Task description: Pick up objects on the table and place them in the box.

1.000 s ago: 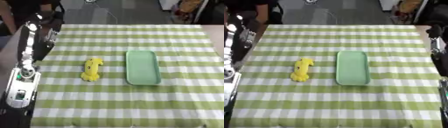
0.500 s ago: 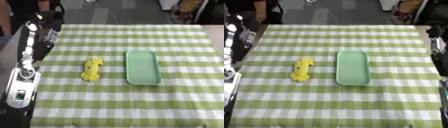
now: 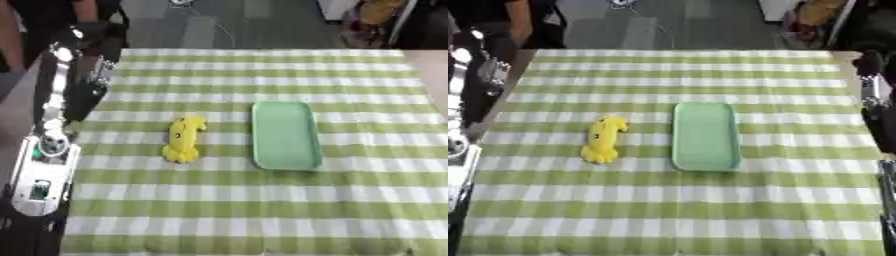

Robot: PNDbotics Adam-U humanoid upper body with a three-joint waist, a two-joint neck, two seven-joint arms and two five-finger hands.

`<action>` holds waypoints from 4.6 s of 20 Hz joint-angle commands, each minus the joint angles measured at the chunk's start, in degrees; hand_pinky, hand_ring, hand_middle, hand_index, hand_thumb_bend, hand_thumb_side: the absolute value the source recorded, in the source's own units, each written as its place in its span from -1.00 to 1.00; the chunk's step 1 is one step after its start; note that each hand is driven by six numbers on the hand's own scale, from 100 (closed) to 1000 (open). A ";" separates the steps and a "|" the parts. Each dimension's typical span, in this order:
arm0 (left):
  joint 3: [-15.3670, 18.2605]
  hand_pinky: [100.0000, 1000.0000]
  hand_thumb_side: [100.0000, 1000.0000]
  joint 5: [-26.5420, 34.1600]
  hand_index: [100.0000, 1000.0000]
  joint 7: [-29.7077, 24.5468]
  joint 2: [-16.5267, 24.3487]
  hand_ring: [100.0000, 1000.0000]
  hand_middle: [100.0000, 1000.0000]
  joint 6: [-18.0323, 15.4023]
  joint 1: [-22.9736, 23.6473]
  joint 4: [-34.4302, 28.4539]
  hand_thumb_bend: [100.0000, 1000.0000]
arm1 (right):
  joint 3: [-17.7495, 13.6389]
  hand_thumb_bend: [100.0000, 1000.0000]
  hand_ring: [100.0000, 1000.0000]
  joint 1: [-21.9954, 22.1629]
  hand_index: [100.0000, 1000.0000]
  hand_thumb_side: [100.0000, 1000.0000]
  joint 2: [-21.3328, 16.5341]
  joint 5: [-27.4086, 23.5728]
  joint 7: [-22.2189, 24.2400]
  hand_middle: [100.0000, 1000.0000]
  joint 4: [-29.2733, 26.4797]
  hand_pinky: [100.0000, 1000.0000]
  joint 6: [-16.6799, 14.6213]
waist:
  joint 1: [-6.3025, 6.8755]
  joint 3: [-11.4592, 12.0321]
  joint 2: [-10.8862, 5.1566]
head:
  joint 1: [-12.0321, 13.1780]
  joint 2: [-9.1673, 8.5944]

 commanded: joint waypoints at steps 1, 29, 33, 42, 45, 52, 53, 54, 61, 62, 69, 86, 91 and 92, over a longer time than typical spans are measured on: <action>0.42 0.34 0.83 0.19 0.64 -0.20 0.51 0.48 0.53 -0.20 -0.41 -0.77 -0.14 | -0.32 -0.72 0.48 -0.17 0.70 0.60 -0.67 0.10 -0.08 0.51 -0.83 0.31 -0.01 | 0.10 0.03 -0.45 | 0.28 -0.50; -3.74 0.49 0.74 -7.50 0.74 -7.67 15.15 0.64 0.66 10.56 -5.62 14.02 0.05 | -0.02 -0.72 0.48 0.06 0.70 0.60 -1.36 -0.05 0.35 0.51 -0.37 0.31 -0.10 | 0.77 -0.85 -0.95 | 1.02 -3.22; -6.96 0.53 0.68 -10.22 0.78 -11.23 18.28 0.71 0.77 9.37 -11.59 25.62 0.16 | -0.01 -0.72 0.48 0.20 0.70 0.60 -1.24 -0.07 0.43 0.51 0.05 0.31 -0.12 | 0.82 -1.15 -1.03 | 0.84 -3.96; -9.14 0.54 0.73 -16.79 0.76 -13.54 16.07 0.70 0.74 4.64 -17.36 34.41 0.17 | -0.05 -0.73 0.48 0.16 0.70 0.61 -1.11 -0.09 0.55 0.51 0.32 0.31 -0.23 | 0.66 -1.17 -0.75 | 0.98 -3.56; -9.39 0.54 0.74 -17.14 0.76 -13.78 16.12 0.69 0.72 4.24 -17.65 34.87 0.15 | -0.09 -0.73 0.48 0.14 0.70 0.61 -1.12 -0.07 0.53 0.51 0.33 0.31 -0.24 | 0.70 -1.19 -0.78 | 0.95 -3.38; -10.18 0.54 0.74 -17.55 0.74 -14.21 15.73 0.66 0.66 3.56 -18.38 35.69 0.16 | -0.11 -0.73 0.48 0.12 0.70 0.61 -1.10 -0.07 0.59 0.51 0.34 0.31 -0.27 | 0.59 -1.10 -0.76 | 1.00 -3.19; -10.26 0.54 0.74 -17.70 0.73 -14.28 15.61 0.65 0.66 3.48 -18.50 35.84 0.16 | -0.10 -0.73 0.48 0.11 0.70 0.61 -1.10 -0.07 0.62 0.51 0.35 0.31 -0.27 | 0.57 -1.07 -0.75 | 1.04 -3.16; -10.32 0.54 0.74 -17.82 0.73 -14.33 15.51 0.65 0.65 3.40 -18.60 35.98 0.16 | -0.09 -0.74 0.48 0.11 0.70 0.61 -1.10 -0.08 0.64 0.51 0.35 0.31 -0.28 | 0.56 -1.05 -0.74 | 1.06 -3.14; -11.35 0.53 0.65 -18.92 0.67 -15.27 14.88 0.62 0.55 2.49 -19.27 36.61 0.23 | 0.02 -0.74 0.48 0.06 0.70 0.61 -1.05 -0.16 0.84 0.51 0.39 0.31 -0.35 | 0.52 -1.07 -0.69 | 1.16 -3.01; -11.50 0.53 0.62 -19.11 0.66 -15.44 14.82 0.61 0.54 2.34 -19.38 36.64 0.25 | 0.03 -0.74 0.48 0.06 0.70 0.61 -1.05 -0.18 0.86 0.51 0.39 0.31 -0.36 | 0.52 -1.07 -0.68 | 1.17 -3.00; -12.79 0.54 0.51 -20.59 0.59 -17.87 14.30 0.59 0.51 0.79 -20.36 37.14 0.36 | 0.08 -0.74 0.48 0.07 0.70 0.61 -0.96 -0.28 1.04 0.51 0.43 0.31 -0.45 | 0.53 -1.12 -0.58 | 1.31 -2.95; -14.50 0.54 0.59 -21.55 0.59 -19.90 12.77 0.57 0.49 -1.04 -20.65 38.30 0.41 | 0.01 -0.76 0.48 0.05 0.70 0.62 -0.87 -0.39 1.12 0.51 0.44 0.32 -0.54 | 0.55 -1.25 -0.49 | 1.44 -2.86; -14.94 0.53 0.62 -21.35 0.60 -20.44 12.32 0.56 0.49 -1.28 -20.38 38.50 0.41 | -0.02 -0.75 0.48 0.06 0.70 0.61 -0.84 -0.40 1.11 0.51 0.45 0.32 -0.55 | 0.55 -1.25 -0.48 | 1.42 -2.86; -15.07 0.53 0.62 -21.29 0.60 -20.52 12.23 0.56 0.48 -1.35 -20.30 38.50 0.41 | -0.01 -0.75 0.48 0.06 0.70 0.61 -0.84 -0.40 1.13 0.51 0.47 0.32 -0.55 | 0.54 -1.23 -0.47 | 1.41 -2.84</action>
